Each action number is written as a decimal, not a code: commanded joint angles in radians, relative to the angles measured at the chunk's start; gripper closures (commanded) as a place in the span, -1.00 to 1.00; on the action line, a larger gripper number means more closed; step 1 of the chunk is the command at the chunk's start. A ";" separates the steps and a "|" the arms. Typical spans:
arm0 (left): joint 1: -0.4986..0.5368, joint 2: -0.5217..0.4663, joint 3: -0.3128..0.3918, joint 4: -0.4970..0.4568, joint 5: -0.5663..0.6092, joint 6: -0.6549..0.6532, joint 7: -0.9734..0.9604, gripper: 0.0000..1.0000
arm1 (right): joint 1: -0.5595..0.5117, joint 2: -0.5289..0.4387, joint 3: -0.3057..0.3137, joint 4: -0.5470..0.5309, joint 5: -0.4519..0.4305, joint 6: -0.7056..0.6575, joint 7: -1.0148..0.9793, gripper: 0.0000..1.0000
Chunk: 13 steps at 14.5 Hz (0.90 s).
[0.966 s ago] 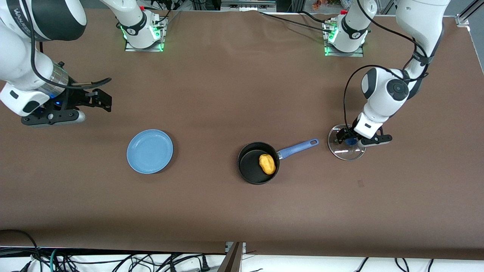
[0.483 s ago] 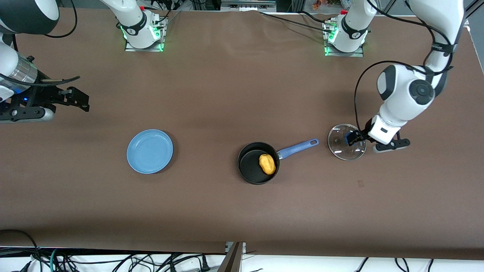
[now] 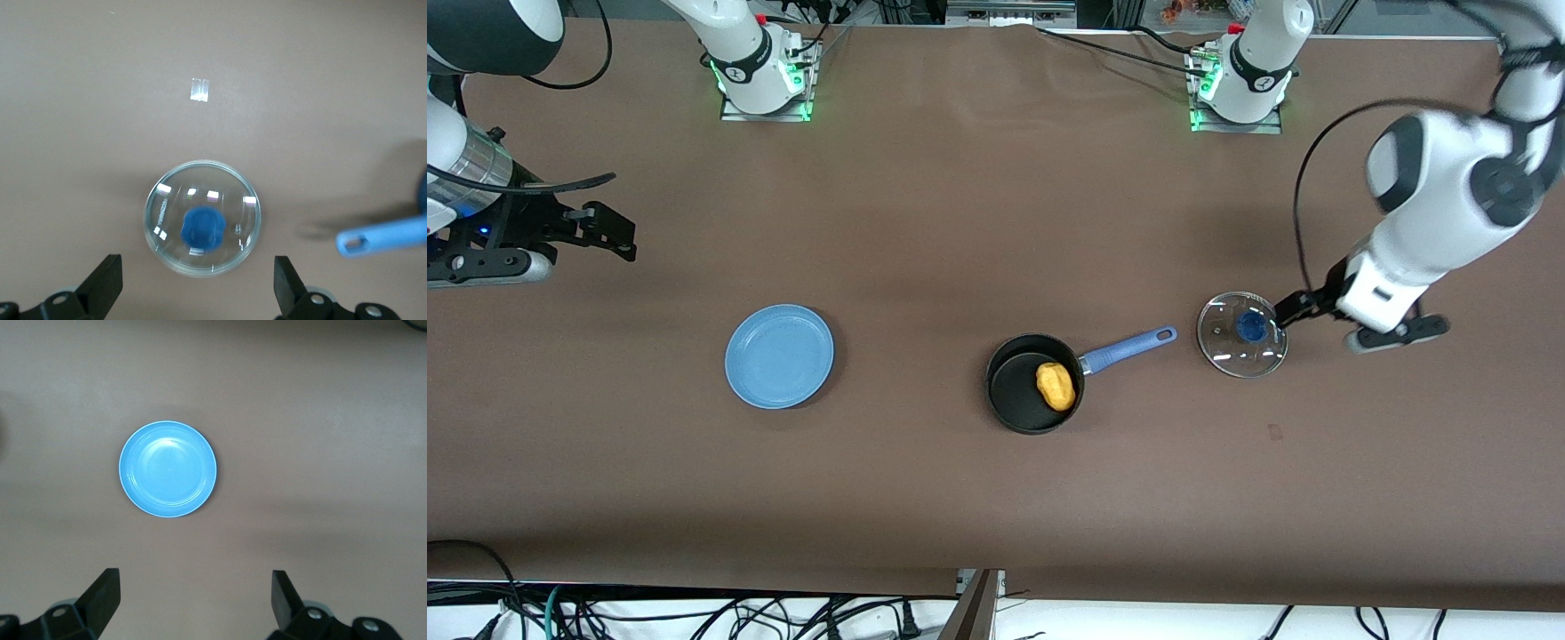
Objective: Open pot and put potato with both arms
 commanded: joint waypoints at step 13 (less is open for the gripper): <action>0.062 -0.009 0.001 0.124 -0.027 -0.144 0.067 -1.00 | -0.001 0.003 0.005 0.017 0.011 -0.019 0.003 -0.99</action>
